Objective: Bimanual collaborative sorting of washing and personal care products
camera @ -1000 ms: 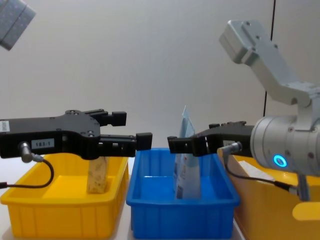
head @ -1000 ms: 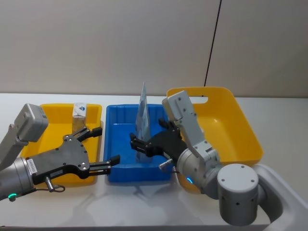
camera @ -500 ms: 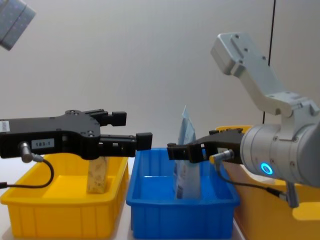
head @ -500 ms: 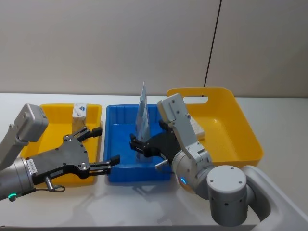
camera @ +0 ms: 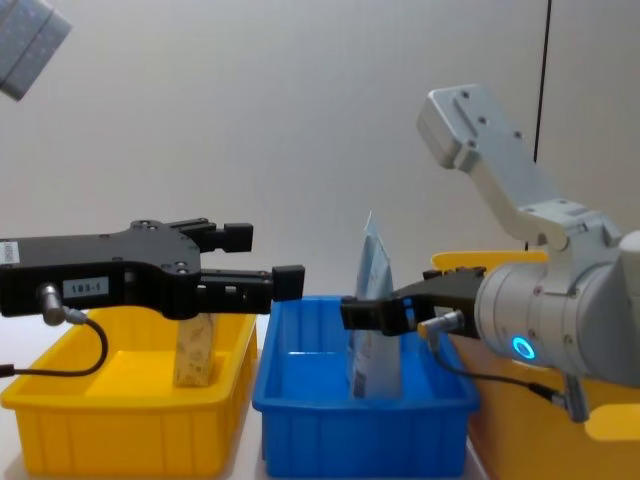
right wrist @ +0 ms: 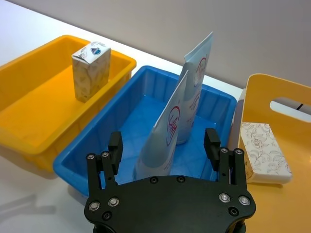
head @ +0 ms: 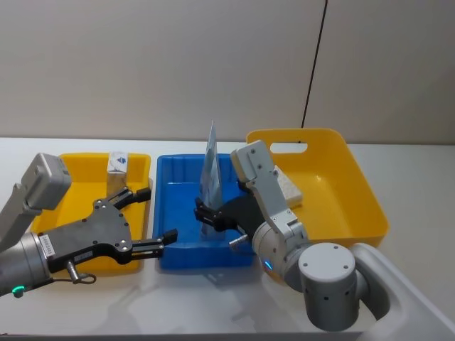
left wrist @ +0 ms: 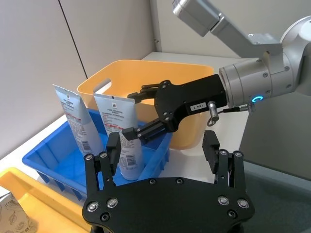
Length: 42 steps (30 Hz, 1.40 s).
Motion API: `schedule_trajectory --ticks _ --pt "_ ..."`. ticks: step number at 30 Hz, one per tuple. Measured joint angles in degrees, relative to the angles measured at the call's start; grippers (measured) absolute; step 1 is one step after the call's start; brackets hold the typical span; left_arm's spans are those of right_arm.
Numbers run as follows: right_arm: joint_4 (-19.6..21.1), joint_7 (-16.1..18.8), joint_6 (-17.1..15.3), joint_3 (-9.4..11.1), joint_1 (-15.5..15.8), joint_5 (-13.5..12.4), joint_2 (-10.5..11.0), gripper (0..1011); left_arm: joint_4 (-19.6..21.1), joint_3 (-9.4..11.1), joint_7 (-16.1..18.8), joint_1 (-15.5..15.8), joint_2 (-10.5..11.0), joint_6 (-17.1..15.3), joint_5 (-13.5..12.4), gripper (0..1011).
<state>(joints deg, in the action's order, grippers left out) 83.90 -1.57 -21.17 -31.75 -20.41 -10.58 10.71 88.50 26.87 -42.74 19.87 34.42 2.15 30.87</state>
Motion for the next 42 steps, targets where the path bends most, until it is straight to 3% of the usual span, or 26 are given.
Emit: schedule_trajectory --ticks 32,39,42 --pt "-7.9 4.5 3.3 -0.1 -4.0 1.1 -1.9 1002 0.0 0.0 0.0 0.0 0.0 0.0 0.0 1001" --pt "-8.4 4.8 3.5 0.0 -4.3 1.2 -2.1 861 0.0 0.0 0.0 0.0 0.0 0.0 0.0 1001" --pt "-8.5 4.8 3.5 0.0 -4.4 1.3 -2.1 755 0.0 0.0 0.0 0.0 0.0 0.0 0.0 1001"
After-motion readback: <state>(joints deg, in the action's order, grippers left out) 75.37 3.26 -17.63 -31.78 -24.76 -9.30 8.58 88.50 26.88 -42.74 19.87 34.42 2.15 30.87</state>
